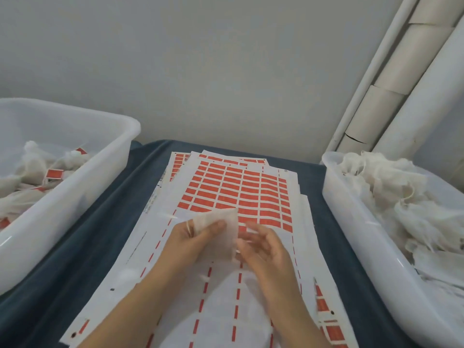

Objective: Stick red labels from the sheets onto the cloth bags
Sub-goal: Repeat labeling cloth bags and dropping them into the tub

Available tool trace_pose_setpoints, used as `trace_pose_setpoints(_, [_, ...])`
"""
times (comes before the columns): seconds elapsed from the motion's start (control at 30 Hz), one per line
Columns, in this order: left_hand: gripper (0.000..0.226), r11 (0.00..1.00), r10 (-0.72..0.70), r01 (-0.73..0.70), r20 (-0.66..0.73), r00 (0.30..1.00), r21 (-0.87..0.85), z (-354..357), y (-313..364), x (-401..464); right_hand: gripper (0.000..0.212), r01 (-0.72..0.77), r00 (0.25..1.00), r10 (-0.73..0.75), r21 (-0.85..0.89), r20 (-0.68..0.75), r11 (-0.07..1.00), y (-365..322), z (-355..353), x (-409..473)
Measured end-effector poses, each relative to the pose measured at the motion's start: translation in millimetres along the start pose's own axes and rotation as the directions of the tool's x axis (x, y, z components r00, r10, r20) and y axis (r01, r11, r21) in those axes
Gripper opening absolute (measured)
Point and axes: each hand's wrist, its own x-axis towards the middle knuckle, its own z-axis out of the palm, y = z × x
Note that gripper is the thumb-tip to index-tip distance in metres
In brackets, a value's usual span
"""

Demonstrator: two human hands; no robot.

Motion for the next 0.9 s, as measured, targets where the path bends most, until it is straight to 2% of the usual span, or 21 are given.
trace_pose_setpoints(0.1, [0.035, 0.991, 0.016, -0.014, -0.013, 1.000, 0.130, 4, -1, -1, 0.056, 0.149, 0.988, -0.151, -0.063, -0.029, 0.987, 0, -9, 1])
trace_pose_setpoints(0.2, [0.035, 0.986, 0.038, -0.036, -0.007, 0.999, 0.164, 12, 0, -6, 0.027, 0.222, 0.975, -0.223, -0.148, 0.008, 0.964, 0, -15, -2])
trace_pose_setpoints(0.3, [0.042, 0.981, 0.059, -0.054, -0.018, 0.998, 0.186, 15, 1, -8, 0.011, 0.258, 0.962, -0.269, -0.160, -0.053, 0.953, 1, -18, -4])
trace_pose_setpoints(0.43, [0.033, 0.970, 0.040, -0.031, -0.032, 0.999, 0.242, 14, 2, -8, 0.011, 0.247, 0.961, -0.260, -0.128, -0.095, 0.961, -2, -22, -1])
trace_pose_setpoints(0.5, [0.032, 0.971, 0.046, -0.044, -0.003, 0.999, 0.237, 13, 2, -8, 0.027, 0.252, 0.966, -0.257, -0.099, -0.042, 0.963, -4, -18, 0])
trace_pose_setpoints(0.57, [0.033, 0.970, 0.058, -0.066, 0.041, 0.997, 0.233, 14, 3, -8, 0.040, 0.274, 0.961, -0.277, -0.145, 0.001, 0.951, -3, -13, -2])
trace_pose_setpoints(0.63, [0.038, 0.969, 0.056, -0.064, 0.041, 0.998, 0.237, 15, 2, -8, 0.025, 0.306, 0.949, -0.316, -0.196, -0.020, 0.932, -2, -12, -3])
trace_pose_setpoints(0.7, [0.050, 0.977, 0.047, -0.054, 0.036, 0.998, 0.208, 16, 2, -8, 0.011, 0.289, 0.952, -0.301, -0.165, -0.057, 0.943, -1, -15, -2])
trace_pose_setpoints(0.77, [0.056, 0.986, 0.040, -0.046, 0.037, 0.998, 0.159, 16, 3, -10, 0.014, 0.248, 0.965, -0.257, -0.114, -0.062, 0.962, -2, -18, -2])
trace_pose_setpoints(0.9, [0.047, 0.996, 0.016, -0.019, 0.030, 0.999, 0.091, 14, 5, -12, 0.018, 0.203, 0.976, -0.204, -0.023, -0.079, 0.979, -6, -19, -2])
